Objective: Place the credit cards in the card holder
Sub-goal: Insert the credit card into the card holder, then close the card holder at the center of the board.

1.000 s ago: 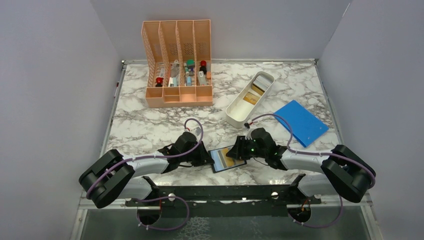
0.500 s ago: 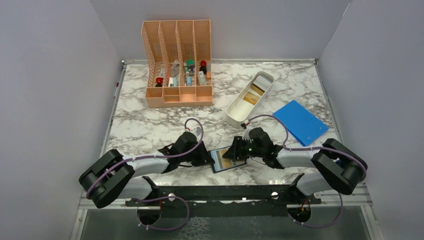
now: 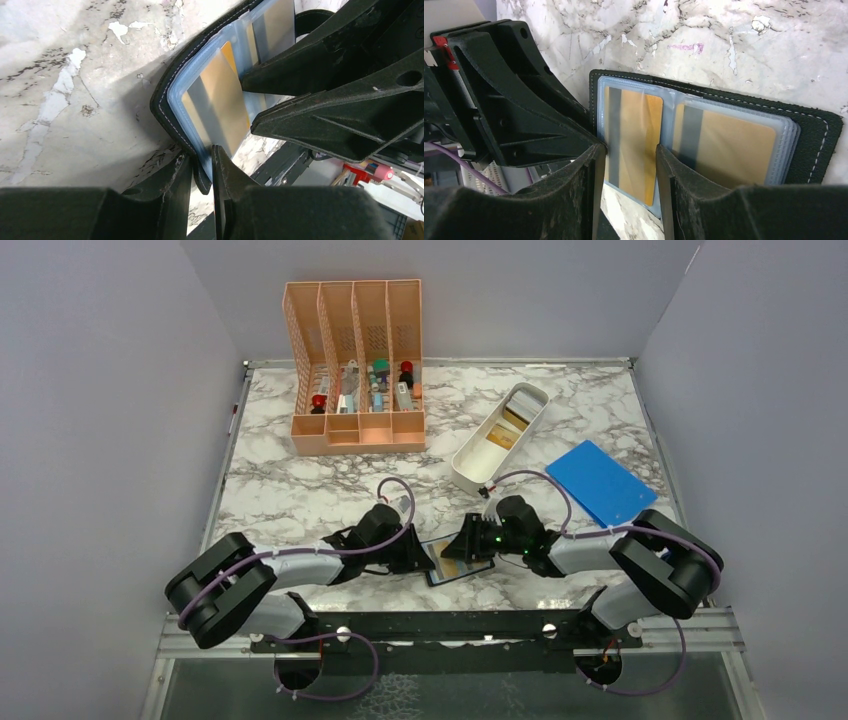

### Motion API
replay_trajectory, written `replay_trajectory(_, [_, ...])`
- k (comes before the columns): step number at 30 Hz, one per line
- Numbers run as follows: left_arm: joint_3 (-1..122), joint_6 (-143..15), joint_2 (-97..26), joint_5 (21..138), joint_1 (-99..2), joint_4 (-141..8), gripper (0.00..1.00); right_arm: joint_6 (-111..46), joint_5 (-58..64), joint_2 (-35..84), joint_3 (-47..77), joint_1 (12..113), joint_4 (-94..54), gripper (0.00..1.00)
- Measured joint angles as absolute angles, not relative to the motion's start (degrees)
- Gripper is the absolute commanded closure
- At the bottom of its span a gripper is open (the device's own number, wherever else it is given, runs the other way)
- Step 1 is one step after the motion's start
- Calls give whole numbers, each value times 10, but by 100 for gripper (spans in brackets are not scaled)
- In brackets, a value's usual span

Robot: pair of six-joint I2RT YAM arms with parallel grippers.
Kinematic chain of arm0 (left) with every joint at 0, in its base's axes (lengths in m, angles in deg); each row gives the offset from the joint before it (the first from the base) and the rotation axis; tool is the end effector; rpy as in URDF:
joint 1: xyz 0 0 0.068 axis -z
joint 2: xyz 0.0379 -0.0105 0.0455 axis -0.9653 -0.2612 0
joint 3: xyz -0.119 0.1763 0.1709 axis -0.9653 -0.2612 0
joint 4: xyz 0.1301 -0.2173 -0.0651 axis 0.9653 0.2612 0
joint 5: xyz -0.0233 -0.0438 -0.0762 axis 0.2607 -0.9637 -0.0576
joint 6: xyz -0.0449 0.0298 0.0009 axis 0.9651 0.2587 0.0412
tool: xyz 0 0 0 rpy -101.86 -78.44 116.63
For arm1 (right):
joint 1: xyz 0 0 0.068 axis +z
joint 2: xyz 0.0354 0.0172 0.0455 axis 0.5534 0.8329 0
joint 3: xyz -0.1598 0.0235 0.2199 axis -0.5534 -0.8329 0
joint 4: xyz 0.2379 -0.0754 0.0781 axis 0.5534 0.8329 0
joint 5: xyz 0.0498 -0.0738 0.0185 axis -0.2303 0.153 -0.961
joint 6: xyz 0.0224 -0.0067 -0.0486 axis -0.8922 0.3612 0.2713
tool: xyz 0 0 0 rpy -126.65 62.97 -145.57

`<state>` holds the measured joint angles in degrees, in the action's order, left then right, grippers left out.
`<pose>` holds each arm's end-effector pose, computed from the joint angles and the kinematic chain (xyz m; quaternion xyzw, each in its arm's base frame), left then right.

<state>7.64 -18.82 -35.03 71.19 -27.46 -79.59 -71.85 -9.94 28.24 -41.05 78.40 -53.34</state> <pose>0.1423 -0.1698 0.1280 -0.0129 0.9028 -0.4029 0.1498 0.1642 0.1811 0.1228 -0.0765 0.8610 0.4524 0.2193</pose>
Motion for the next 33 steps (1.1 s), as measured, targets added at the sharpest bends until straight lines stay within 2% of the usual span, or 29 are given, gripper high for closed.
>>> replay_trajectory(7, [79, -188, -358, 712, -267, -798, 77, -707, -105, 284, -411, 784, -537, 60])
replay_trajectory(9, [79, -188, -358, 712, -267, -798, 81, -703, -106, 284, -411, 784, -536, 59])
replay_trajectory(12, [79, -185, -357, 712, -265, -797, 93, -691, -105, 270, -410, 784, -511, 57])
replay_trajectory(16, [83, -185, -345, 713, -263, -787, 100, -669, -87, 206, -395, 785, -422, 56])
replay_trajectory(25, [94, -186, -305, 714, -263, -730, 100, -613, 46, 67, -325, 786, -217, 57])
replay_trajectory(33, [109, -187, -254, 725, -263, -658, 100, -592, 109, 66, -322, 786, -119, 58])
